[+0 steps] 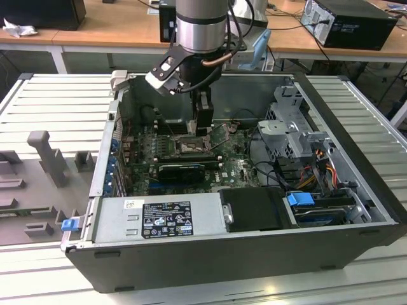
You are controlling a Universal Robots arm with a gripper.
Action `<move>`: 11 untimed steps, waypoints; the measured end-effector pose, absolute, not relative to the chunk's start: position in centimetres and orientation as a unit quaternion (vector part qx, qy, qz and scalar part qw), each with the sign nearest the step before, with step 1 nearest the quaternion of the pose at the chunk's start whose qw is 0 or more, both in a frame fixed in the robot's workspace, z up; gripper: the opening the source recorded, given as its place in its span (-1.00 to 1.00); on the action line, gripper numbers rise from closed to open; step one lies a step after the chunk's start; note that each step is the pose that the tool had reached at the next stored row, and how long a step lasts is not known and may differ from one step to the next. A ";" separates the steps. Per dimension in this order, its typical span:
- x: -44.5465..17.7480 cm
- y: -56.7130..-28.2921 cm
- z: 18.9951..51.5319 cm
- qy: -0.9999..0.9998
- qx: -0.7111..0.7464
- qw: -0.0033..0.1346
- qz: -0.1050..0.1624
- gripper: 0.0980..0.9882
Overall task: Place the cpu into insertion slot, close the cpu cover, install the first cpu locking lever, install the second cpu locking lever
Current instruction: 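Place the cpu into insertion slot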
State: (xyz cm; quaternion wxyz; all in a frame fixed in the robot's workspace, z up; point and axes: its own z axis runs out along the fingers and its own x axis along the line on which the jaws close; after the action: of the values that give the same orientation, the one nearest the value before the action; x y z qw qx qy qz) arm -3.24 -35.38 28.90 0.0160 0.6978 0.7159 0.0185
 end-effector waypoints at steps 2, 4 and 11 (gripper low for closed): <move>-3.2 -35.4 28.5 0.716 0.698 0.015 0.018 -0.03; -3.2 -35.4 28.0 0.716 0.698 0.015 0.018 -0.03; -3.2 -35.4 27.4 0.712 0.702 0.015 0.018 -0.03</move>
State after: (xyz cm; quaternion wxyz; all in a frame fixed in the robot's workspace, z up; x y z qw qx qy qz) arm -3.24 -35.38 27.38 0.0147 0.7016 0.7122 0.0182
